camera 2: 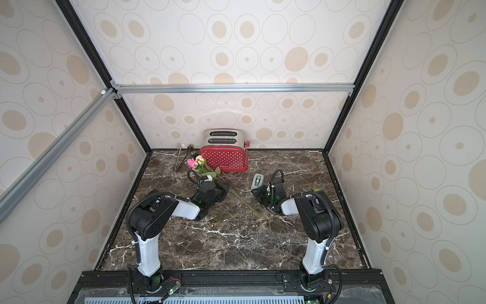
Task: Wrap bouquets with tape
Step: Pull the tape from the tape cutter.
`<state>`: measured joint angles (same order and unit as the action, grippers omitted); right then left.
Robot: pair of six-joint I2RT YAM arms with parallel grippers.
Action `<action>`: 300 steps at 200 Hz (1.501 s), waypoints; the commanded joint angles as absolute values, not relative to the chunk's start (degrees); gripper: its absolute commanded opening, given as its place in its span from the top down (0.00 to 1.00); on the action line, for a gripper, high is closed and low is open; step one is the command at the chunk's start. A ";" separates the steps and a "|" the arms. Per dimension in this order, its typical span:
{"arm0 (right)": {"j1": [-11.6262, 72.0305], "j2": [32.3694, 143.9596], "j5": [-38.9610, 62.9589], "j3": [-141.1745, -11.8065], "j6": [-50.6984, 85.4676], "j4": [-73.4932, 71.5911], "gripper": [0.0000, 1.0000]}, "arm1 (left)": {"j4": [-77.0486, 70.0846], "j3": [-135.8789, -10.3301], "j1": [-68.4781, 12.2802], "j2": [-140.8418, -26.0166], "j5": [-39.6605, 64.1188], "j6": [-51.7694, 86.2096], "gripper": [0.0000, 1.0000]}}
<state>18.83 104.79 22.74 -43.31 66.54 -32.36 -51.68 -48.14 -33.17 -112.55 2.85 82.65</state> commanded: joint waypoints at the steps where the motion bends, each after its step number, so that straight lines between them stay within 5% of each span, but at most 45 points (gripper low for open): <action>1: 18.37 104.59 22.89 -44.74 65.94 -32.61 0.73 | -52.21 -50.06 -33.57 -113.20 2.37 81.83 1.00; 77: 18.19 104.27 22.59 -44.82 65.22 -32.26 0.79 | -52.12 -50.31 -33.57 -113.38 2.46 81.85 1.00; 147: 18.11 103.51 23.00 -44.74 65.30 -32.02 1.00 | -52.56 -50.19 -33.57 -113.74 2.46 82.46 1.00; 300: 18.02 97.60 26.68 -50.30 58.80 -22.10 1.00 | -53.26 -51.61 -35.77 -115.76 -0.88 84.75 1.00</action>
<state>18.24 100.07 24.84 -47.81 60.84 -23.35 -51.79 -49.63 -35.07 -114.91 0.64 84.01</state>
